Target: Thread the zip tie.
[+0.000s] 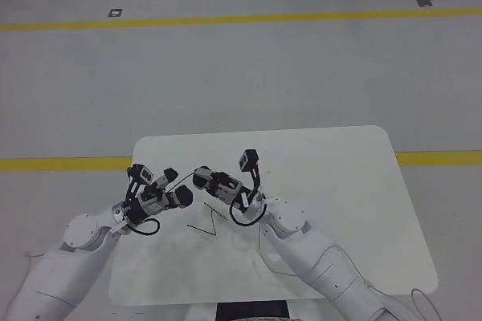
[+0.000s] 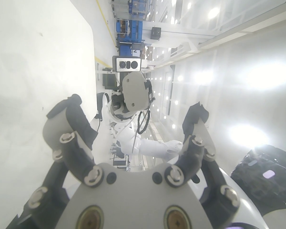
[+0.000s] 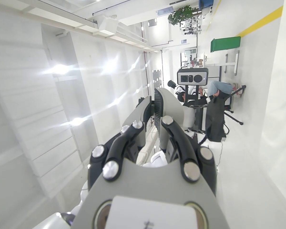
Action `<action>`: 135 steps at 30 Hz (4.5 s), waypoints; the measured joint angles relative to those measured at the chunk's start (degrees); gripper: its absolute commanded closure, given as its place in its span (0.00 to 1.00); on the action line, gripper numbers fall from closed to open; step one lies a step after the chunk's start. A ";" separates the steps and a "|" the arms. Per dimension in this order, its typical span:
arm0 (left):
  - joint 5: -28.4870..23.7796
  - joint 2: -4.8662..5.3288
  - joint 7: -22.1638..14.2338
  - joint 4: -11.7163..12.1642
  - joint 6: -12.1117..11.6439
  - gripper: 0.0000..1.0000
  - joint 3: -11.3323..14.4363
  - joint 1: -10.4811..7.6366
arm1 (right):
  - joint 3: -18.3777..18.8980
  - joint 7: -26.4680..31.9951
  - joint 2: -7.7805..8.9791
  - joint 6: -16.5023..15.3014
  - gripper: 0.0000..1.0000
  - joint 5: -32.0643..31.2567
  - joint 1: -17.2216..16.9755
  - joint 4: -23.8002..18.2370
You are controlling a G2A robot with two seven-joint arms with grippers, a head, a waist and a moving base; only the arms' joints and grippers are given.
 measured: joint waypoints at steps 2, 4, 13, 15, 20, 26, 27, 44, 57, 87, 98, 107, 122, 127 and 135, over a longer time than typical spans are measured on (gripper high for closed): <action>0.05 -0.15 0.16 0.15 -0.33 0.00 0.04 -0.19 | -0.05 -0.25 -0.04 0.26 1.00 -0.19 -0.09 0.07; 0.19 -0.27 0.25 0.26 -0.53 0.35 -0.01 -0.34 | -0.08 -0.41 -0.08 0.52 1.00 -0.29 -0.17 0.23; 0.26 -0.70 0.18 0.58 -0.84 1.00 -0.47 -0.24 | -0.02 -1.06 -0.08 1.54 1.00 -2.31 -0.20 0.77; 0.29 -0.80 0.17 0.63 -0.82 1.00 -0.57 -0.20 | -0.03 -1.45 -0.05 1.85 1.00 -3.42 -0.16 0.79; 0.69 -0.99 0.05 0.78 -0.51 1.00 -0.82 -0.17 | -0.08 -2.05 0.01 2.52 1.00 -5.60 -0.18 0.69; 1.60 -1.22 0.15 0.94 -0.11 1.00 -0.93 -0.19 | -0.07 -2.45 0.07 2.81 1.00 -7.46 -0.20 0.44; 1.87 -1.27 0.25 0.94 -0.03 1.00 -0.94 -0.19 | -0.05 -2.53 0.08 2.83 1.00 -7.85 -0.21 0.38; 3.52 -1.90 1.17 0.80 0.48 1.00 -1.48 -0.01 | 0.57 -2.68 0.24 2.58 1.00 -10.17 -0.67 0.01; 4.27 -2.30 0.59 0.81 1.13 0.70 -1.96 -0.04 | 0.58 -3.23 0.13 2.59 1.00 -11.11 -0.57 0.12; 6.42 -3.29 1.31 1.15 2.26 0.90 -2.26 -0.45 | 0.11 -2.32 0.04 2.10 1.00 -13.86 -0.36 0.01; 6.50 -3.60 1.48 1.23 2.44 0.90 -2.59 -0.31 | 0.00 -2.99 0.05 2.24 1.00 -15.80 -0.24 0.32; 6.72 -3.82 1.24 1.39 2.74 0.91 -2.81 -0.29 | -0.02 -3.61 0.03 2.09 1.00 -16.75 -0.39 0.31; 6.63 -4.21 0.75 1.82 3.03 0.91 -3.10 -0.32 | -0.02 -3.24 -0.05 0.90 1.00 -16.82 -0.41 0.27; 6.66 -4.32 0.64 1.88 3.12 0.91 -3.23 -0.31 | -0.10 -3.01 -0.07 0.67 1.00 -16.93 -0.40 0.28; 6.83 -4.48 0.57 1.94 3.19 1.00 -3.46 -0.22 | -0.19 -2.75 -0.08 0.58 1.00 -17.39 -0.34 0.36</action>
